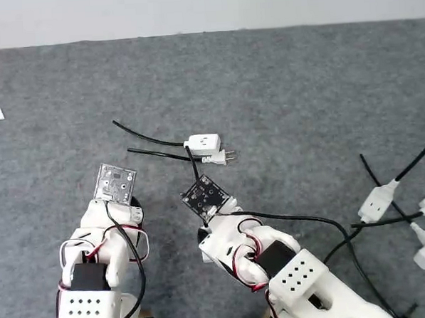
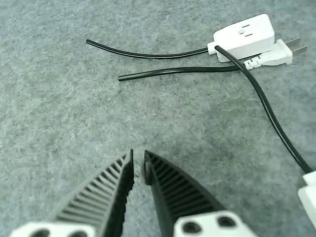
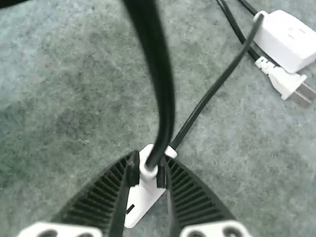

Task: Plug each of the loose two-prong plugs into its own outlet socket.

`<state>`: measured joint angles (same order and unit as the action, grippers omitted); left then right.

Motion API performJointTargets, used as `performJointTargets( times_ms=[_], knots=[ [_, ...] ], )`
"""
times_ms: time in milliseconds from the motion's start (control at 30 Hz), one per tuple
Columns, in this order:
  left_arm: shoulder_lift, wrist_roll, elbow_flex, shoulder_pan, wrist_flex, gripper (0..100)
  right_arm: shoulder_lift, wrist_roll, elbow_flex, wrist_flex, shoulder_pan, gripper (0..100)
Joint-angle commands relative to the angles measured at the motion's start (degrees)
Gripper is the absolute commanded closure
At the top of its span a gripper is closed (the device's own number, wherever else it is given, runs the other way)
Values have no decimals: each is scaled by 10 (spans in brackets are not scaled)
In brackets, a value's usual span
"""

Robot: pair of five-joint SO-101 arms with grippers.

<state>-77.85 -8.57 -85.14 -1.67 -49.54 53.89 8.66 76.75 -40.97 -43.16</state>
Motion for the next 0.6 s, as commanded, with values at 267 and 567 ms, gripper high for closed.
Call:
performJointTargets(
  times_ms=[267,567],
  knots=[
    [-7,-9,3,-5,-4,967,-15,30,-3,-64,-12,987],
    [-8,-9,3,-6,-2,966,-15,-114,-35,-88,-16,739]
  ],
)
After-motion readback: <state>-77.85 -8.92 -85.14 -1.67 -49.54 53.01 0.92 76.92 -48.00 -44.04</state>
